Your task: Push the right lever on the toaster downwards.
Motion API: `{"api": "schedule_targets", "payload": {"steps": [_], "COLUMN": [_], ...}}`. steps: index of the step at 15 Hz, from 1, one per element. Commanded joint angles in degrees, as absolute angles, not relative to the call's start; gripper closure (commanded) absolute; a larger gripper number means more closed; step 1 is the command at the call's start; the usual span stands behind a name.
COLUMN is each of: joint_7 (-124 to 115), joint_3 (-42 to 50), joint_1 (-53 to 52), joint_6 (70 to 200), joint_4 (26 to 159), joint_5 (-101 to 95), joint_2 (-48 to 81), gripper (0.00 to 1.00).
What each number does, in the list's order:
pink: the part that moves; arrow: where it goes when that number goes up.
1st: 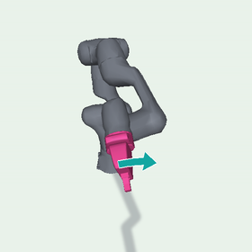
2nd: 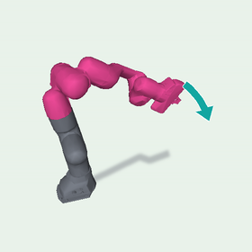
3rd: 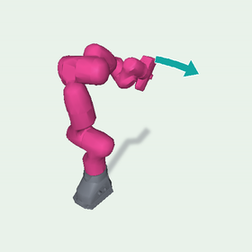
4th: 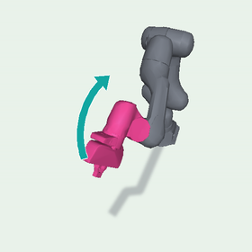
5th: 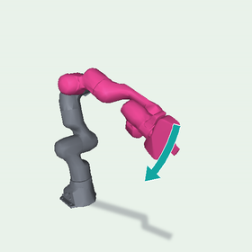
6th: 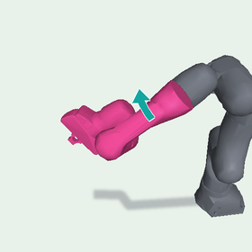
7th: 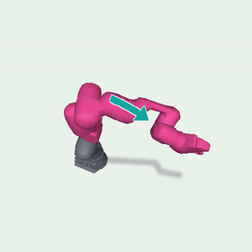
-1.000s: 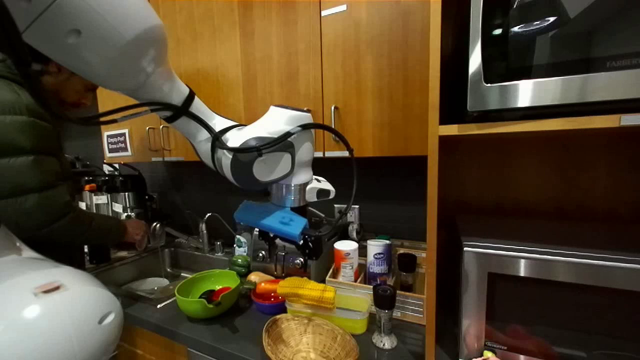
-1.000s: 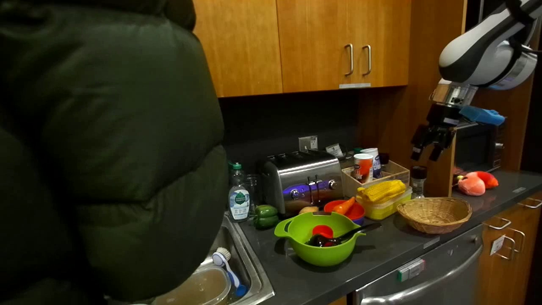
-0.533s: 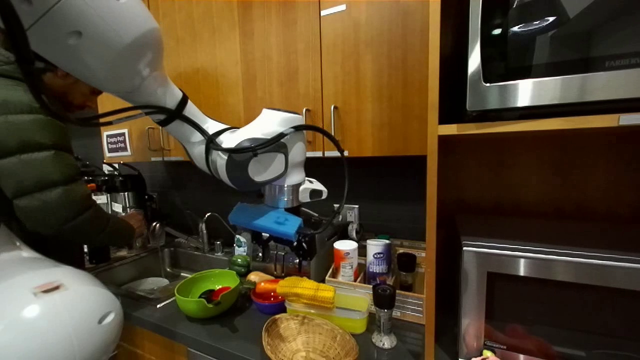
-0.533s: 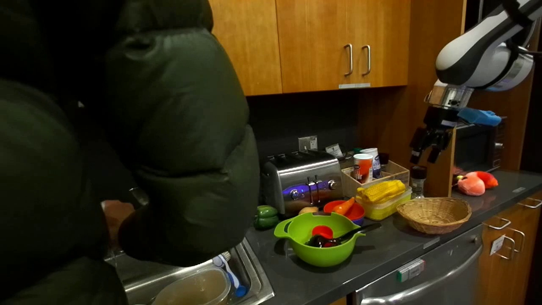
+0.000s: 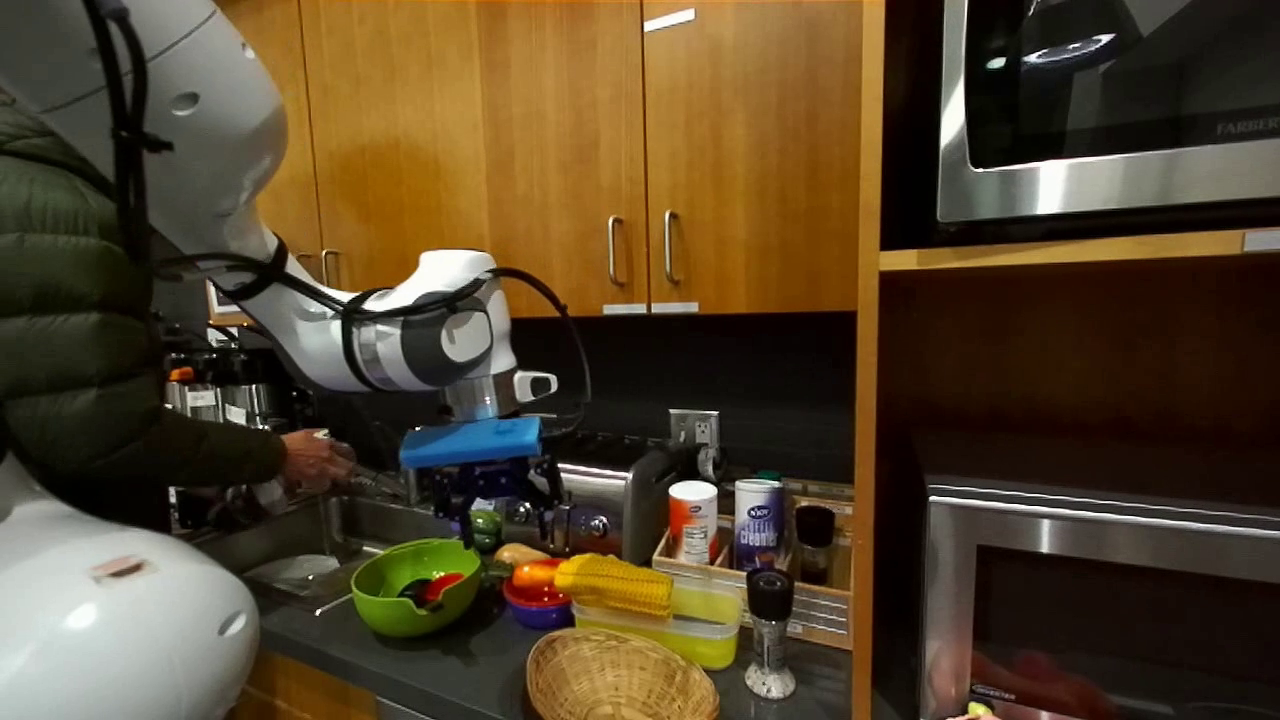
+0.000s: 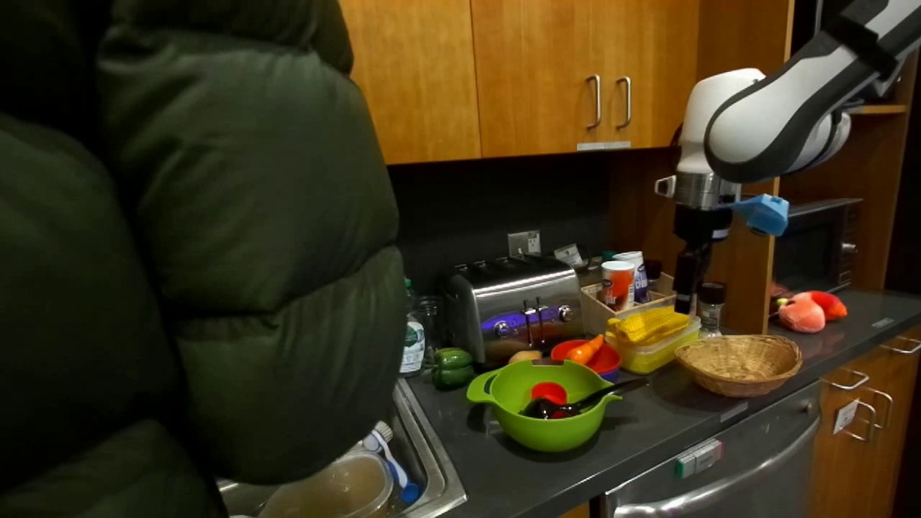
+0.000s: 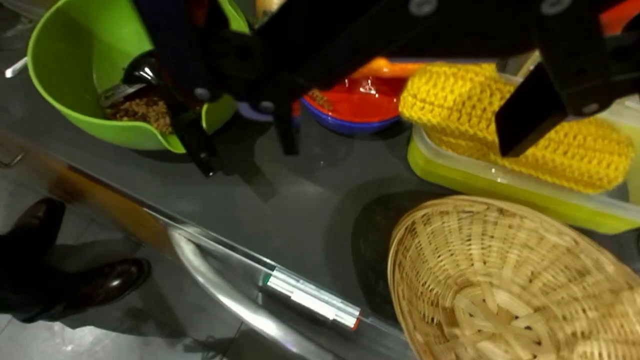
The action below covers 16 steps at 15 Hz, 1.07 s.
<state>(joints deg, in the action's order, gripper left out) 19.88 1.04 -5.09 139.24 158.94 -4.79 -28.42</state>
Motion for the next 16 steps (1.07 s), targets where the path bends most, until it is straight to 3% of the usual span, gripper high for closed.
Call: {"api": "schedule_targets", "payload": {"steps": [1,4,5,7,16], "joint_7": [19.9,19.5,19.4,19.0,19.2], "joint_3": [-1.3,-1.4,-1.4,-1.7,1.1], "joint_1": [-5.3,-5.7,-5.9,-6.5,-10.8], "joint_6": [145.8,151.6,153.1,155.1,167.3], "joint_4": [159.1,158.5,157.9,157.0,152.1], "joint_5": [-10.3,-12.0,-12.0,-11.6,-3.2], "joint_2": [-28.5,-27.1,-26.0,-24.8,-17.1], "gripper": [0.0,0.03,0.26,0.29,0.98]}}
